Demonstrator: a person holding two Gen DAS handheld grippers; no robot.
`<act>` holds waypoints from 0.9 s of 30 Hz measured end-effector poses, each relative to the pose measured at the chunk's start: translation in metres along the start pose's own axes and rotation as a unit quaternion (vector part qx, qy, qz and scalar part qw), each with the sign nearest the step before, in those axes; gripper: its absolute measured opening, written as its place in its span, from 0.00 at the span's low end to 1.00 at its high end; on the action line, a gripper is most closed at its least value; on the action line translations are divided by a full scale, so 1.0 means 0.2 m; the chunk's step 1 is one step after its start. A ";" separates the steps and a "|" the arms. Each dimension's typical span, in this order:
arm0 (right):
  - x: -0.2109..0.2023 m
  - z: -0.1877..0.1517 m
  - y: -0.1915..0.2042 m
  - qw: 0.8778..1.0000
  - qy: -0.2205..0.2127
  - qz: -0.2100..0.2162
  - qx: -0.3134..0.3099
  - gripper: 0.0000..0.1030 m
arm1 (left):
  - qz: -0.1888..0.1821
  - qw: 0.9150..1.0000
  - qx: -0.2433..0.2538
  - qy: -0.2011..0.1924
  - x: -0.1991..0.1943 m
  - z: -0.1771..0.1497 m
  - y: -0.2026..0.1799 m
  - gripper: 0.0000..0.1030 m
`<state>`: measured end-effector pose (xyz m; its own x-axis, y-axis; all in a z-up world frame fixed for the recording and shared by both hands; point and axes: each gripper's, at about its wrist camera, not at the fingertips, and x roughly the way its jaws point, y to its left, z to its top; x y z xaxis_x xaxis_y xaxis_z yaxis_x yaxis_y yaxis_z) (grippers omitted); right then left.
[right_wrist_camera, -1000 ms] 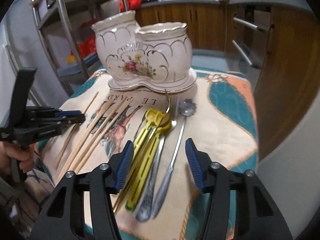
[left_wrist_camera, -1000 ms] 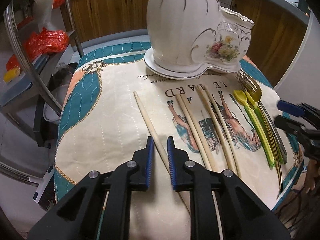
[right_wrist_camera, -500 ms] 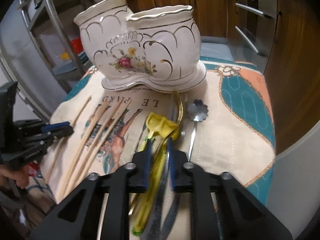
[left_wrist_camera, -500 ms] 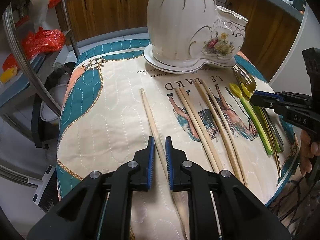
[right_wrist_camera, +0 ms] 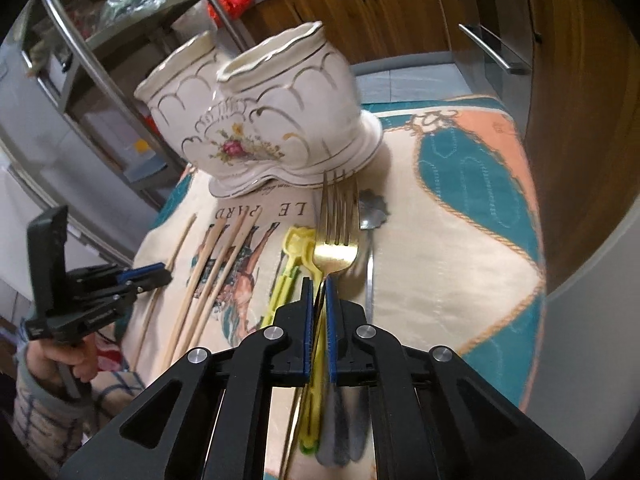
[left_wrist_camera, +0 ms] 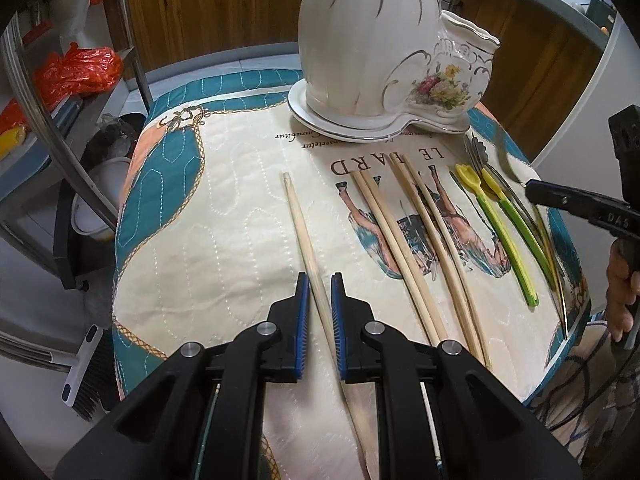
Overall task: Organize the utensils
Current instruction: 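Lower the left tool and grasp a wooden chopstick while the right tool grasps the gold fork, then lift the chopstick with the left tool over the ceramic pot while the right tool carries the fork there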
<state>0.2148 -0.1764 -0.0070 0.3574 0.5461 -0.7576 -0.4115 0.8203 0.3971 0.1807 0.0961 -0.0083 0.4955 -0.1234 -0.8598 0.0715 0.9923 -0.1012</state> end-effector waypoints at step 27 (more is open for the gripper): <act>0.07 -0.01 0.02 0.995 0.077 -0.051 -0.039 0.09 | 0.005 0.996 0.009 0.093 0.05 0.12 0.04 0.05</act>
<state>0.2160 -0.1661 -0.0167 0.2698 0.4238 -0.8647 -0.4461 0.8508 0.2778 0.2071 0.1031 -0.0051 0.3268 -0.1084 -0.9389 0.0846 0.9928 -0.0852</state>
